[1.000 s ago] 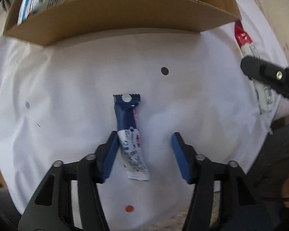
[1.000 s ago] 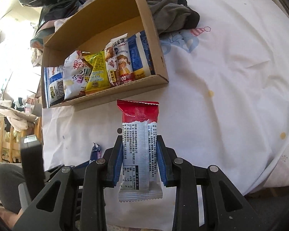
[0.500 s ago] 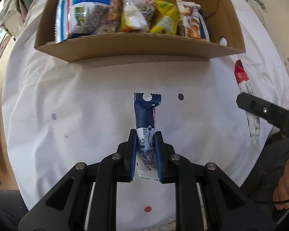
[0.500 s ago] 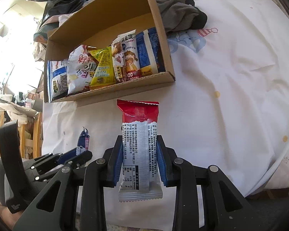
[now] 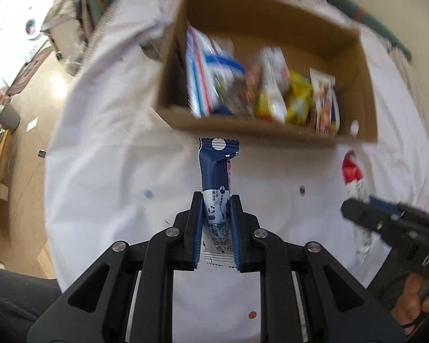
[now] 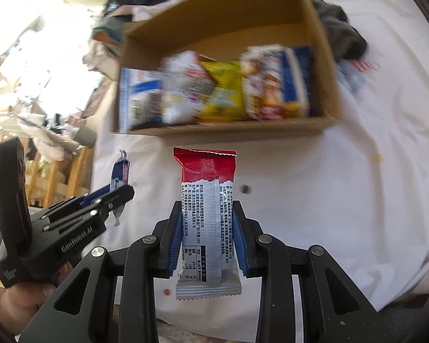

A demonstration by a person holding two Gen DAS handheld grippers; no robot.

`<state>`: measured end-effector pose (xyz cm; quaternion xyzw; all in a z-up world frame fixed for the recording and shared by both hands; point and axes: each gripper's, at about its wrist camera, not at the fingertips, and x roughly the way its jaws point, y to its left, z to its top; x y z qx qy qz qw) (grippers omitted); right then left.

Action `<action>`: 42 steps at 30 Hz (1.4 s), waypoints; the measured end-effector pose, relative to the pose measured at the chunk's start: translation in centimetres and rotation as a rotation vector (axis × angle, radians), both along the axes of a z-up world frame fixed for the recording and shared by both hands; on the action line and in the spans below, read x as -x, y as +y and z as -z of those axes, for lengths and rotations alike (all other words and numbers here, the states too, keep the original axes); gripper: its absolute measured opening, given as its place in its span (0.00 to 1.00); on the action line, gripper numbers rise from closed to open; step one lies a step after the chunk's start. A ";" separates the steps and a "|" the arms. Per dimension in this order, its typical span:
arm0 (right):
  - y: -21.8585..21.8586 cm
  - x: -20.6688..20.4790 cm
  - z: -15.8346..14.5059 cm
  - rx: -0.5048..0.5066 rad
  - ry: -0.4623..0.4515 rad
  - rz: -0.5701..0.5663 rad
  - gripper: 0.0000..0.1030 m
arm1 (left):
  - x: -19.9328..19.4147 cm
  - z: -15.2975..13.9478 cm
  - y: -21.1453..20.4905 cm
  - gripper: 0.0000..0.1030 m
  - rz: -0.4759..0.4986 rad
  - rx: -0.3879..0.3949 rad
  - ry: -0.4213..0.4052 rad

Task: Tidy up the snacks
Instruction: 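Carry the red-and-white bar and blue stick snack over the box and lower them in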

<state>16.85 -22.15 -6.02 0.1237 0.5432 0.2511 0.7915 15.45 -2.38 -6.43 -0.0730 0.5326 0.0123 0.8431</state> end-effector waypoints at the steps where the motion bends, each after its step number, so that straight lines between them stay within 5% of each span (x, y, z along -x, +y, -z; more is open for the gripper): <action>1: 0.1 0.0 -0.4 -0.017 -0.018 -0.004 0.32 | 0.2 -0.7 0.7 0.14 -0.013 0.002 -0.022; 8: -1.1 -0.4 -4.5 -0.148 -0.190 0.037 0.32 | -0.5 -6.0 2.9 0.14 -0.086 0.007 -0.183; 16: -4.0 -3.5 -6.4 -0.185 -0.256 0.155 0.32 | -3.5 -9.4 1.6 0.14 -0.024 -0.043 -0.284; 23: -5.8 -6.5 -6.6 -0.127 -0.260 0.198 0.33 | -6.1 -9.7 0.0 0.14 0.015 -0.012 -0.287; 31: -9.3 -8.9 -4.0 -0.128 -0.135 0.312 0.33 | -8.5 -8.6 -1.8 0.14 0.045 0.010 -0.256; 42: -7.0 -10.6 -2.0 -0.093 -0.081 0.286 0.33 | -11.1 -4.9 -5.3 0.14 0.087 0.069 -0.175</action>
